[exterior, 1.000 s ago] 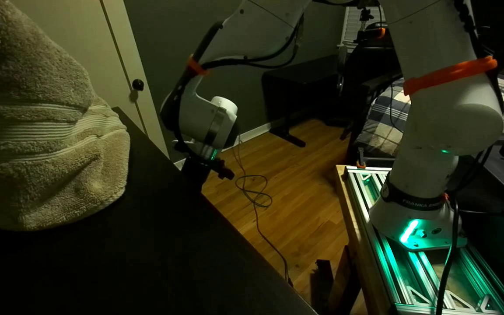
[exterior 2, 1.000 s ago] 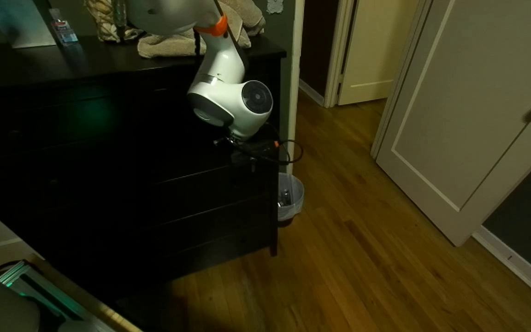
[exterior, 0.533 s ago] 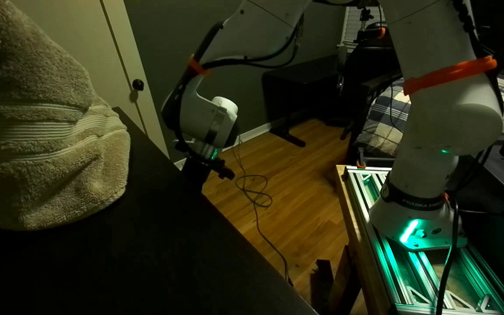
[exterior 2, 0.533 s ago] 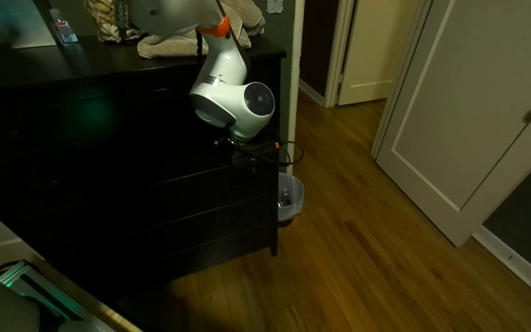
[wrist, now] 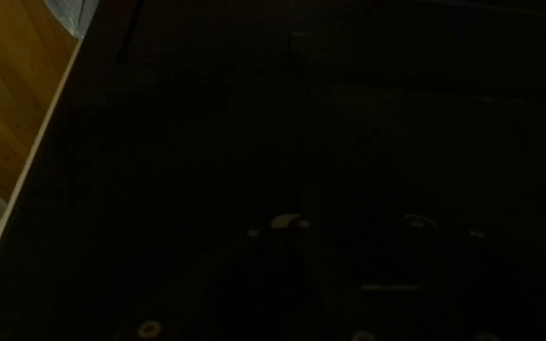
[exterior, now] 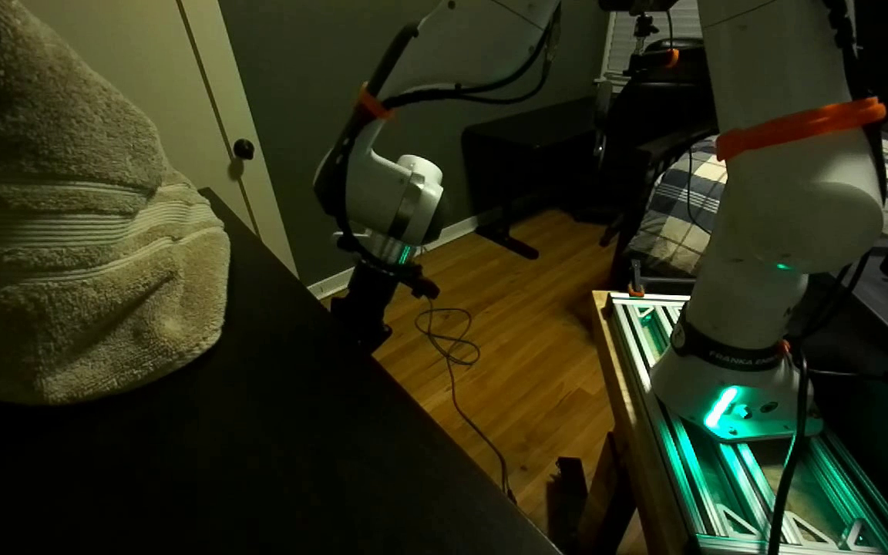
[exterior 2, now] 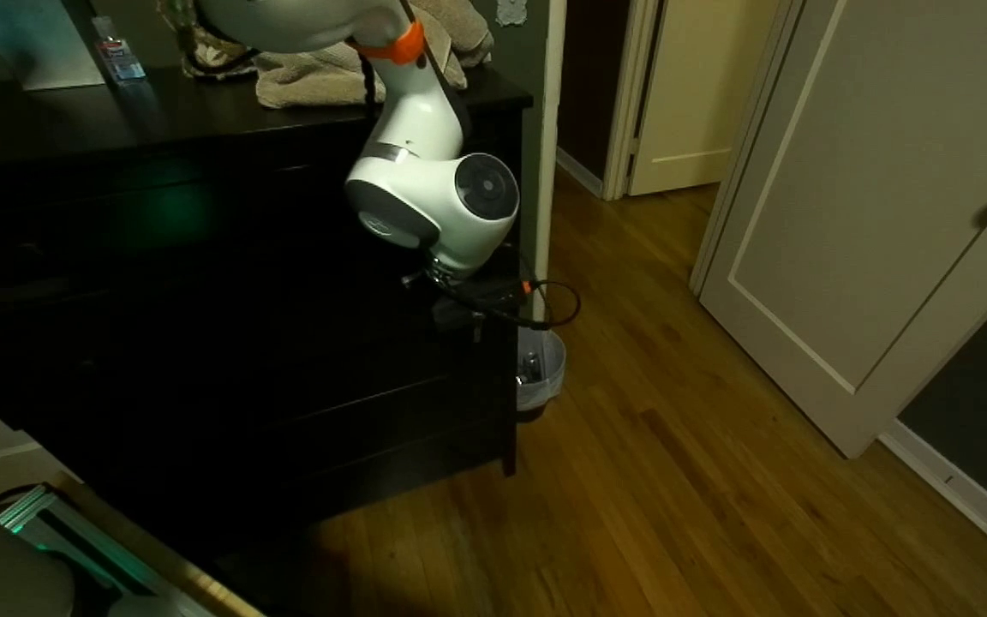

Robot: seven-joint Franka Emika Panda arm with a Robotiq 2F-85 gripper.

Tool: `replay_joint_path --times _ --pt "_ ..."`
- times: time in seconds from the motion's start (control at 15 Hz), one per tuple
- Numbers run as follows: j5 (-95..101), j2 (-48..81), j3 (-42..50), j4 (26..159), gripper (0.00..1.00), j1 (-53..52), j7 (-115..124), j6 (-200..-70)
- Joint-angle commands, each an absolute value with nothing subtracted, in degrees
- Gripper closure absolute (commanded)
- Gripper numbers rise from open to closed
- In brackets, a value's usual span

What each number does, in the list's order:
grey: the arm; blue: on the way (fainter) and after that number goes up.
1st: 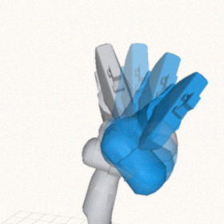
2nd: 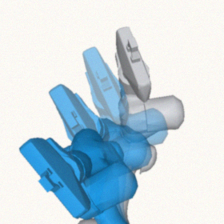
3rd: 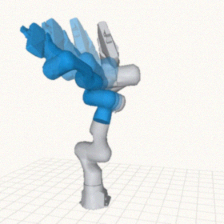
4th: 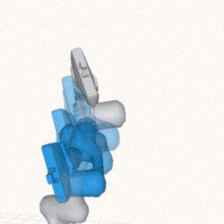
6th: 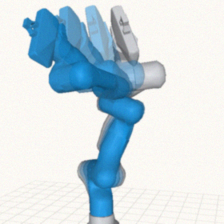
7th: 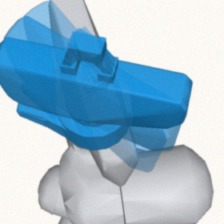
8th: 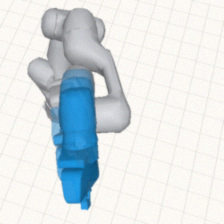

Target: Open the drawer

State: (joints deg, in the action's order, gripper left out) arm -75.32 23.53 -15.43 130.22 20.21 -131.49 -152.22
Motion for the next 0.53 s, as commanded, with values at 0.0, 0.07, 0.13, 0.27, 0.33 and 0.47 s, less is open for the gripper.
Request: replay_joint_path --times 0.0,0.07,0.13,0.27,0.33,0.47 --pt "-70.2 16.1 -5.1 138.9 0.92 16.9 -127.0 -149.2" --pt "-68.3 15.2 -3.4 139.9 0.92 16.8 -126.2 -148.7" --pt "-65.8 14.5 -1.0 140.7 0.92 16.3 -125.2 -147.5" --pt "-60.4 13.5 3.3 141.7 0.92 15.7 -123.3 -145.8" --pt "-57.7 13.3 4.9 141.8 0.92 15.6 -122.5 -144.9" --pt "-54.8 13.1 6.2 141.2 0.92 15.1 -120.0 -142.4"
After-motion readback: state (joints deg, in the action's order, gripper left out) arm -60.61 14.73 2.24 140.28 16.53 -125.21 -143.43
